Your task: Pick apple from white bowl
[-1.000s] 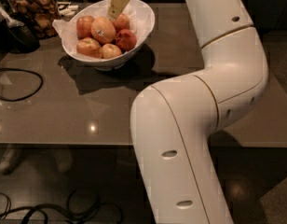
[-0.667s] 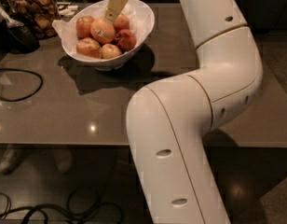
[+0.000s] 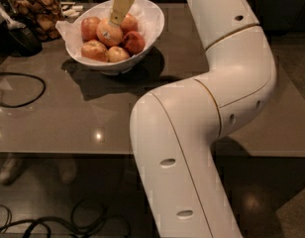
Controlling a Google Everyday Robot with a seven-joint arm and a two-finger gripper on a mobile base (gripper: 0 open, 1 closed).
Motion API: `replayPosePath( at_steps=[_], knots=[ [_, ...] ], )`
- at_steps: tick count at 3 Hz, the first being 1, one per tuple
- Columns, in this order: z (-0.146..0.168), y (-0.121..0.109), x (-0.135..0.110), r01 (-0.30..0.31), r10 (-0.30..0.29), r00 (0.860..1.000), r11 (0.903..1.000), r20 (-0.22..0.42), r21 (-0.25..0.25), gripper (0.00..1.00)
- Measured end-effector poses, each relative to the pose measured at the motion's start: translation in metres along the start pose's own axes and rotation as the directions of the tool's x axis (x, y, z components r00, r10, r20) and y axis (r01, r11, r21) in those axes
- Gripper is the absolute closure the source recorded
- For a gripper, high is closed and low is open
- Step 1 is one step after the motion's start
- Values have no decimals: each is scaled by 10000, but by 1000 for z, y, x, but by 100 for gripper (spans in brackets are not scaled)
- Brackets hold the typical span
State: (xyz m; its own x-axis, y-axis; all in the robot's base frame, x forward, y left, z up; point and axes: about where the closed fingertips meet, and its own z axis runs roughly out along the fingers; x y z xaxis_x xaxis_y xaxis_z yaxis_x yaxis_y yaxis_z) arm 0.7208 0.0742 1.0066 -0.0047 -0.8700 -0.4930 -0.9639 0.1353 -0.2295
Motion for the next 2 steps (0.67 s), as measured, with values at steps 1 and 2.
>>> replayPosePath(
  at_steps=[1,2],
  knots=[
    [-3,-2,1,135,-134,9998,9998,-124,127,31],
    [-8,-5,5,238,-226,9991,9991,-347,337,32]
  ],
)
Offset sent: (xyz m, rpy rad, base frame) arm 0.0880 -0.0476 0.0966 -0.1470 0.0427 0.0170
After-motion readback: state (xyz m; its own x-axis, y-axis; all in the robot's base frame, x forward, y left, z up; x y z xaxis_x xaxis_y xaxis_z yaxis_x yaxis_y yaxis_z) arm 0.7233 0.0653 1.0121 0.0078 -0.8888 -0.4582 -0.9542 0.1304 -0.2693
